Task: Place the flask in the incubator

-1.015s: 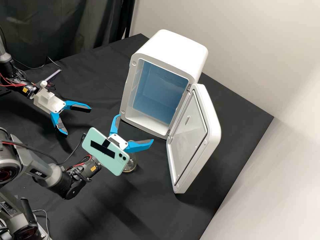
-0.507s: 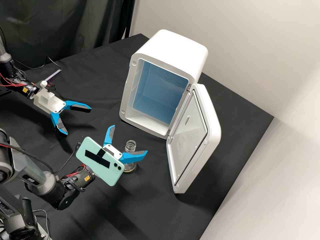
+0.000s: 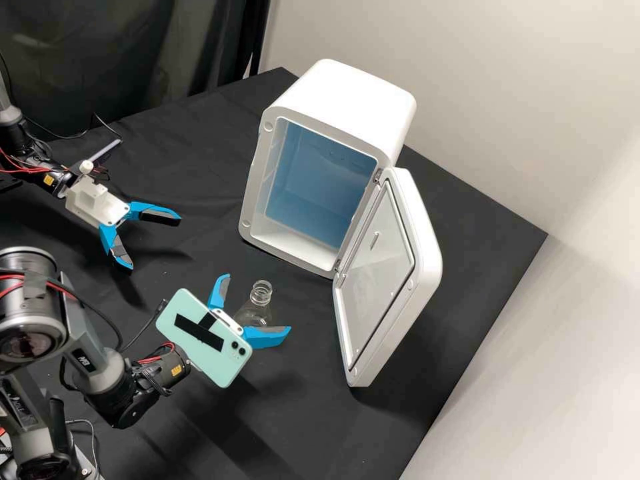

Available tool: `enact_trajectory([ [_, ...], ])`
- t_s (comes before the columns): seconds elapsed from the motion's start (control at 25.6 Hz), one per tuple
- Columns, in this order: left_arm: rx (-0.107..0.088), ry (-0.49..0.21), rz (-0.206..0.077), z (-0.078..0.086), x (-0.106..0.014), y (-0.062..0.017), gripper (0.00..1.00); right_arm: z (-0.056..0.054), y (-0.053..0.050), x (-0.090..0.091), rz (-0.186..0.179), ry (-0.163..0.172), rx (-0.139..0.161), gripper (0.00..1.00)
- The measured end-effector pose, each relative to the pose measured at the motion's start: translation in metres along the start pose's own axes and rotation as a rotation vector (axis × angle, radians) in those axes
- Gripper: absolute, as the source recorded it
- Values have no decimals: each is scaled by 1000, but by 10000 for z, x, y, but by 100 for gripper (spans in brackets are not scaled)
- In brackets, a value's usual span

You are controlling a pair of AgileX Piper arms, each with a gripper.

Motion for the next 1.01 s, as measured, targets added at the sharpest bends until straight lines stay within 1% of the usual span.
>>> enact_trajectory([
  [0.08, 0, 0, 1, 3, -11, 1, 100, 0, -9, 56, 1, -6, -6, 100],
  [0.12, -1, 0, -1, 3, -15, -4, 100, 8, -15, 82, 0, -12, -2, 100],
  [0.16, -1, 0, -2, 3, -16, -5, 100, 13, -18, 125, -2, -15, -9, 100],
  [0.31, -1, 0, -2, 3, -16, -5, 100, 31, -43, 232, -10, -26, -16, 100],
  [0.59, -1, 0, -2, 3, -16, -5, 100, 89, -87, 380, -18, -57, 0, 100],
  [0.7, 0, 0, 1, 5, -18, 2, 100, 126, -147, 452, -41, -73, 7, 100],
  [0.74, 1, -1, 3, 7, -20, 8, 100, 137, -166, 465, -49, -78, 6, 100],
  [0.82, 2, -2, 8, 10, -23, 20, 100, 162, -210, 483, -70, -86, -11, 100],
  [0.9, 2, -2, 8, 10, -23, 20, 100, 188, -251, 496, -88, -95, -13, 100],
  [1.01, 2, -2, 8, 10, -23, 20, 100, 213, -282, 519, -102, -103, -22, 100],
])
